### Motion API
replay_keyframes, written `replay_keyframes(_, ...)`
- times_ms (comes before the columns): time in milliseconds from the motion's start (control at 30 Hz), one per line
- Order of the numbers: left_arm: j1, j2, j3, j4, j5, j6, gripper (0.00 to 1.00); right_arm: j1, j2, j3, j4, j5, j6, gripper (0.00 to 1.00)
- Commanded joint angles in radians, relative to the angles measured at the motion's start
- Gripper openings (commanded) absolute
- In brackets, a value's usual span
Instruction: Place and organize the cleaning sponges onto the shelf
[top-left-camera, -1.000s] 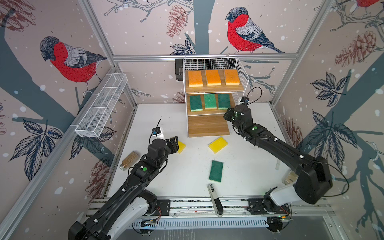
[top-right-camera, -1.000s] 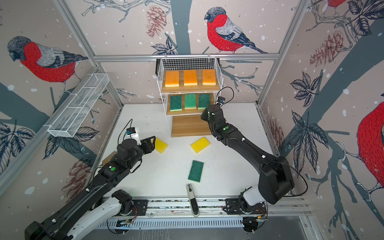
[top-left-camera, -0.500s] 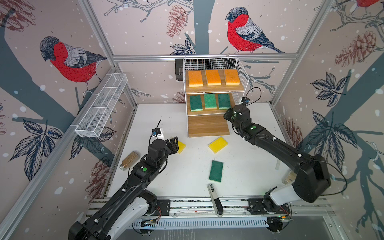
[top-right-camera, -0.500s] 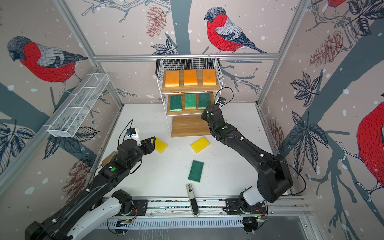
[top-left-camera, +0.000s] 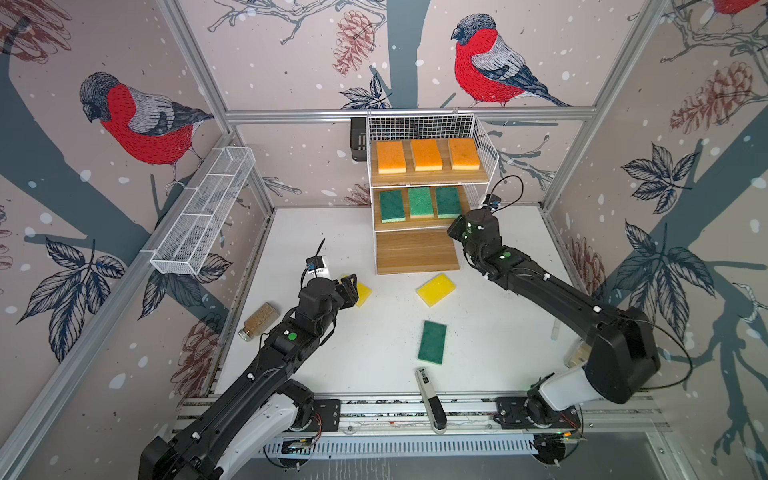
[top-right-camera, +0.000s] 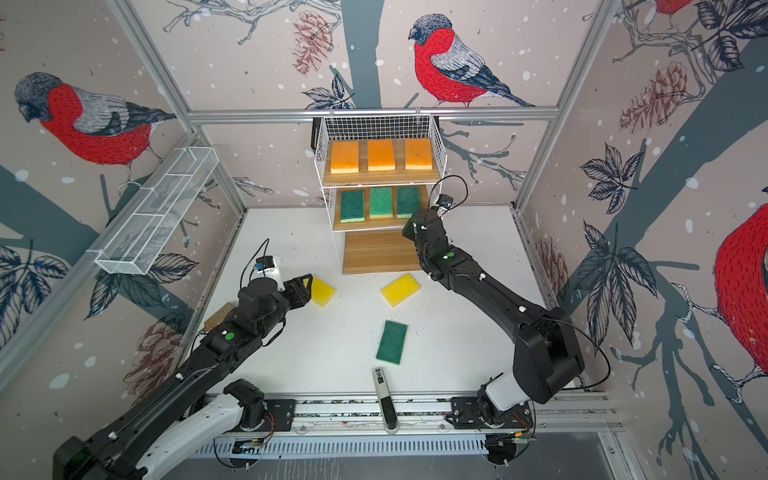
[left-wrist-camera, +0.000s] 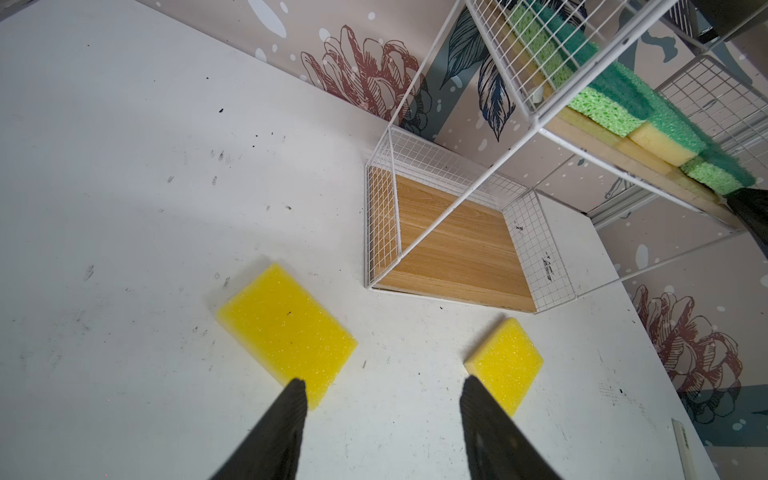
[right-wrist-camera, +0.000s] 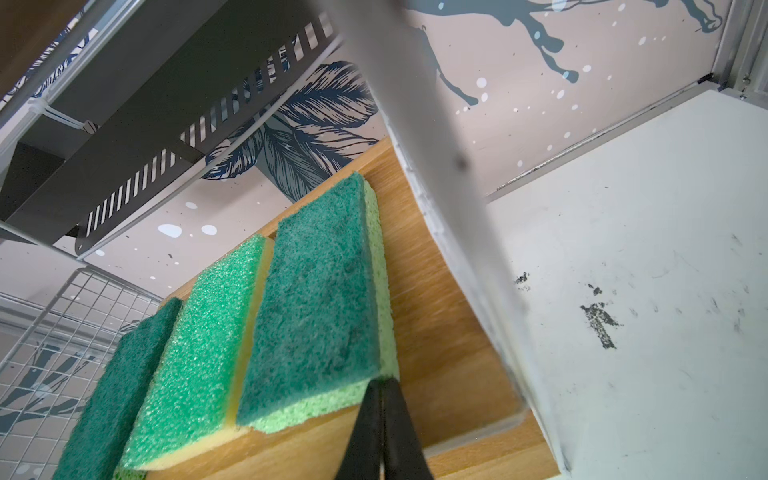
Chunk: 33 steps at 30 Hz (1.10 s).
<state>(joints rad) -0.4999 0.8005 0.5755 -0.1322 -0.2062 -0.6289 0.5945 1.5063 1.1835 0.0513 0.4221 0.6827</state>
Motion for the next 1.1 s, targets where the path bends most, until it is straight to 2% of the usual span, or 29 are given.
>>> replay_keyframes(0, 0.001, 0.002, -0.001, 0.049, 0.005, -0.008, 0.6, -0.004, 0.01, 0.003, 0.011, -0.01, 0.005, 0.08)
replay_keyframes(700, 0.001, 0.031, 0.011, 0.046, 0.014, -0.012, 0.6, -0.004, -0.012, -0.023, 0.016, -0.02, 0.008, 0.09)
replay_keyframes(933, 0.001, 0.031, 0.024, 0.022, -0.005, -0.008, 0.6, 0.004, -0.078, -0.053, 0.005, -0.008, 0.006, 0.16)
replay_keyframes(1067, 0.0, 0.032, 0.032, -0.009, -0.029, -0.002, 0.61, 0.011, -0.11, -0.066, -0.012, -0.019, 0.006, 0.25)
